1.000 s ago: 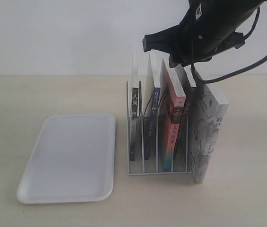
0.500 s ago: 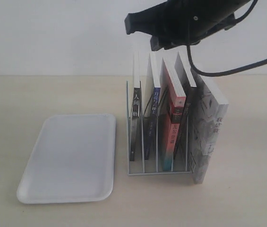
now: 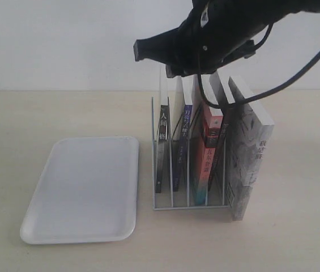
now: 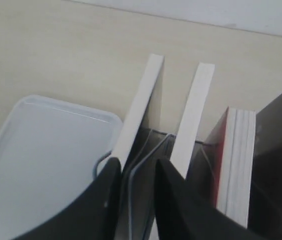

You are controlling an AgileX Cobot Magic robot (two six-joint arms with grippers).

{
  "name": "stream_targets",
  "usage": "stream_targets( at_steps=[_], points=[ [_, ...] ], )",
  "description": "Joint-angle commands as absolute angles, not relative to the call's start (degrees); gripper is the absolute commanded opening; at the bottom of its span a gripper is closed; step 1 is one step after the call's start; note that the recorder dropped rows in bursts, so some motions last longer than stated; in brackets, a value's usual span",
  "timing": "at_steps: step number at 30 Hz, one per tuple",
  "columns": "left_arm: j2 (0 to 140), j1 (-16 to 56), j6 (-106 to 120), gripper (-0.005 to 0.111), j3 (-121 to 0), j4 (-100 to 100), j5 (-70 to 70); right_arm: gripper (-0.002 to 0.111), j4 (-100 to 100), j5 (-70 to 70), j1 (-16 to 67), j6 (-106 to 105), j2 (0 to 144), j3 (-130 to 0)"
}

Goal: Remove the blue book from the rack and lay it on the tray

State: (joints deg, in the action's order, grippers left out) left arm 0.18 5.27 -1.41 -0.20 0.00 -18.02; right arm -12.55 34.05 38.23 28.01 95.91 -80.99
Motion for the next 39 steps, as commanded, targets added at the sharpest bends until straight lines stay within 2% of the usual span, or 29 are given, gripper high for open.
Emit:
stream_targets(
  at_steps=[1,39],
  points=[
    [0.0,5.14,-1.79,0.004,0.0,0.0,-17.72,0.023,-19.06,34.32,38.3,33.31,96.72,-81.29],
    [0.0,5.14,-1.79,0.004,0.0,0.0,-17.72,0.023,-22.2,36.45,38.3,36.49,102.66,-81.29]
  ],
)
